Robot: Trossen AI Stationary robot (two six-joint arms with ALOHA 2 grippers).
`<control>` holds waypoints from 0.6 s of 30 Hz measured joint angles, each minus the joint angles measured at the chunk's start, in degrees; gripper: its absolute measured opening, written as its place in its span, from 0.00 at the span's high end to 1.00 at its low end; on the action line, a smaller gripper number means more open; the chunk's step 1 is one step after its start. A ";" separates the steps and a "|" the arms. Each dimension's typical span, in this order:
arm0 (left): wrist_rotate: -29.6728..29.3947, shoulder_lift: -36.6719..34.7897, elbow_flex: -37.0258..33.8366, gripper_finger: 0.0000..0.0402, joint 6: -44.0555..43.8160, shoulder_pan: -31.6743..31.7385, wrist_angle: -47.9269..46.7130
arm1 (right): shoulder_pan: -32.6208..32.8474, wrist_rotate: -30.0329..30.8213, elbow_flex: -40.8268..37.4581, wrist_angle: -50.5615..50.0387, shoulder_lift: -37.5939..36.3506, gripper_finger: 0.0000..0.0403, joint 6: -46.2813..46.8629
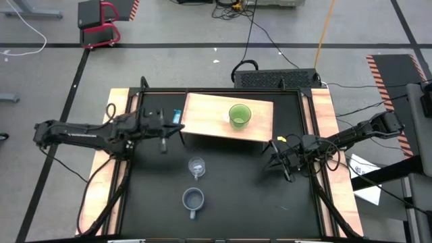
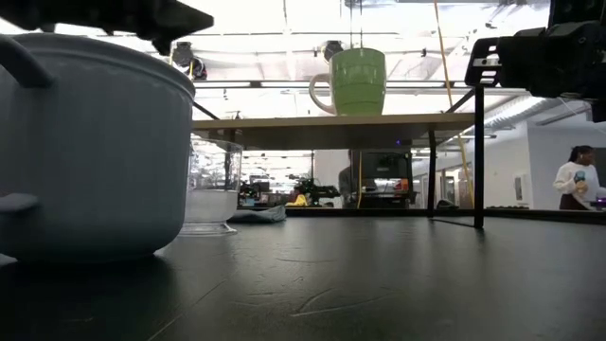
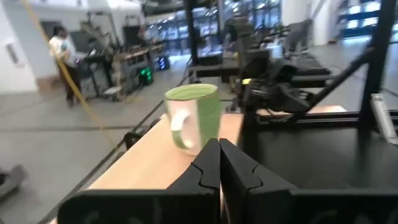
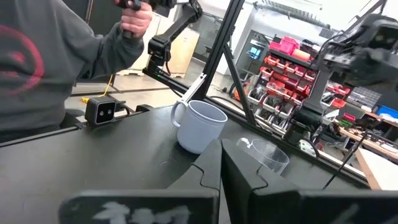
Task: Stack small to large cups/mugs on shelf
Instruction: Put the green cup on the shelf
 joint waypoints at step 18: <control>8.08 23.64 28.51 0.98 1.46 10.56 -10.43 | 0.00 0.02 0.00 -2.08 -0.02 1.00 2.62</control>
